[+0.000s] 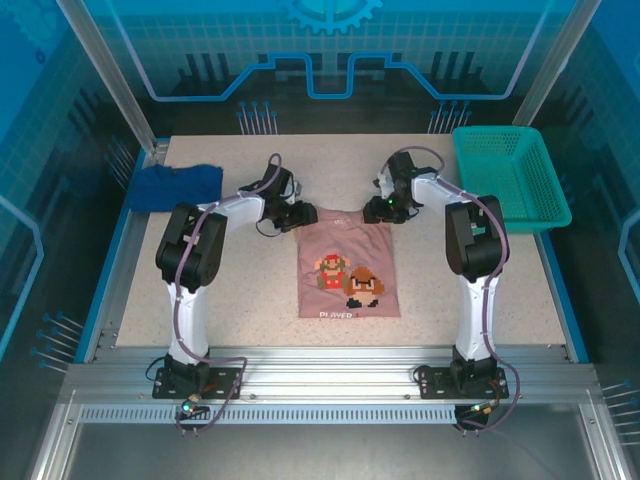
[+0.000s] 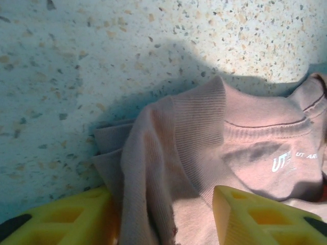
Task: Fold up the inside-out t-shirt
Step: Fold the T-shirt at the center of the table.
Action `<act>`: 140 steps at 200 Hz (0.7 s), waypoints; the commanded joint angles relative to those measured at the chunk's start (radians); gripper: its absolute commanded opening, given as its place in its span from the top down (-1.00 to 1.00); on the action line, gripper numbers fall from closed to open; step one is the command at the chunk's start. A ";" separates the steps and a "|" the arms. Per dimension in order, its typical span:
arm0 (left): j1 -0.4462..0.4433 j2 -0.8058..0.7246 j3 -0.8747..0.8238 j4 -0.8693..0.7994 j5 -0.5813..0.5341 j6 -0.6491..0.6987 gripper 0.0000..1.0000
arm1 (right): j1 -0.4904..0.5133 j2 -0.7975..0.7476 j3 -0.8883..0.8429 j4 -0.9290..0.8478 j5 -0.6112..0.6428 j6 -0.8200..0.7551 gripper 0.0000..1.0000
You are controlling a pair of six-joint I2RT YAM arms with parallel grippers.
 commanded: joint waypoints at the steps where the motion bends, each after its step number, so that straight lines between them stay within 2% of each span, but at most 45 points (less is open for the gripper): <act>1: -0.018 0.039 -0.008 0.009 0.060 -0.010 0.10 | 0.010 0.025 -0.001 -0.007 -0.034 0.017 0.04; 67: 0.008 0.066 -0.035 0.056 0.060 -0.037 0.58 | -0.001 0.046 -0.009 0.052 -0.052 0.063 0.35; 100: 0.013 0.087 -0.034 0.081 0.086 -0.055 0.81 | -0.003 0.060 -0.025 0.135 -0.133 0.109 0.60; 125: 0.025 0.086 -0.049 0.108 0.097 -0.072 0.98 | -0.010 0.042 -0.039 0.173 -0.125 0.124 0.77; 140: 0.041 0.072 -0.065 0.133 0.098 -0.083 1.00 | -0.025 0.006 -0.065 0.210 -0.125 0.124 0.86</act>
